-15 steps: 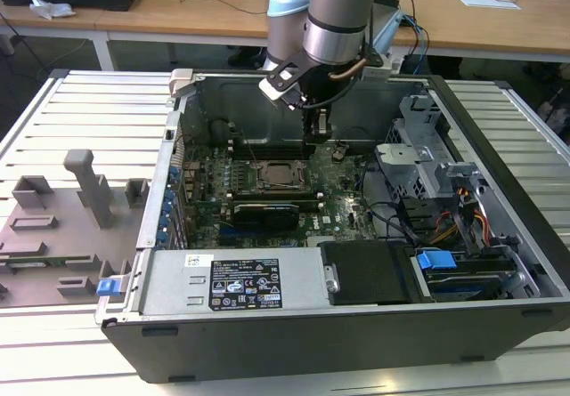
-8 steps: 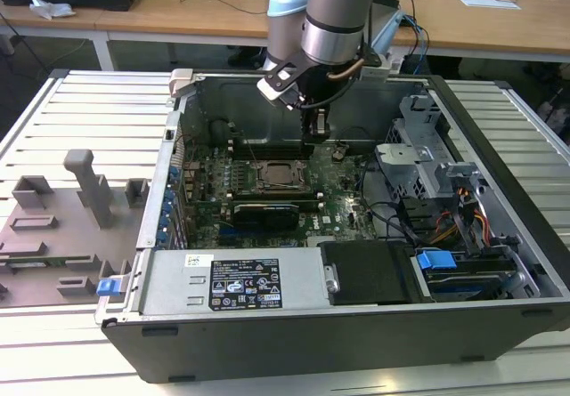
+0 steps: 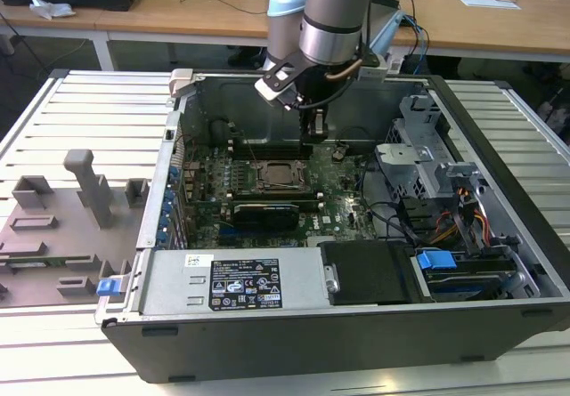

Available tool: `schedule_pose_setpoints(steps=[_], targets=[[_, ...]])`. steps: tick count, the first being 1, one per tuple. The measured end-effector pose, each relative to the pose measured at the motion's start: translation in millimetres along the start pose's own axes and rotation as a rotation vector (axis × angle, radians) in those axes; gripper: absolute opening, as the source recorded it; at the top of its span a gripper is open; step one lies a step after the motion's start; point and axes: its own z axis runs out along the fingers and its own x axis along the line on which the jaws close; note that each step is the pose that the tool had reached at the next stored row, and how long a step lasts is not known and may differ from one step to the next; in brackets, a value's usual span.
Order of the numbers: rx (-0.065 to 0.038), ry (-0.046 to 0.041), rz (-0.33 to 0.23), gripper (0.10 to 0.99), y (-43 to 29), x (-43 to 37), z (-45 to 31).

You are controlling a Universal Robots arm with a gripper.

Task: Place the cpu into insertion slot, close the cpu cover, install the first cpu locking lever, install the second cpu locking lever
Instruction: 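Close the cpu cover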

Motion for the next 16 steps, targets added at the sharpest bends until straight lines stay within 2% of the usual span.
schedule_pose_setpoints(steps=[16], targets=[[0.000, -0.0002, 0.000, 0.106, -5.9, -0.2, 6.8]])
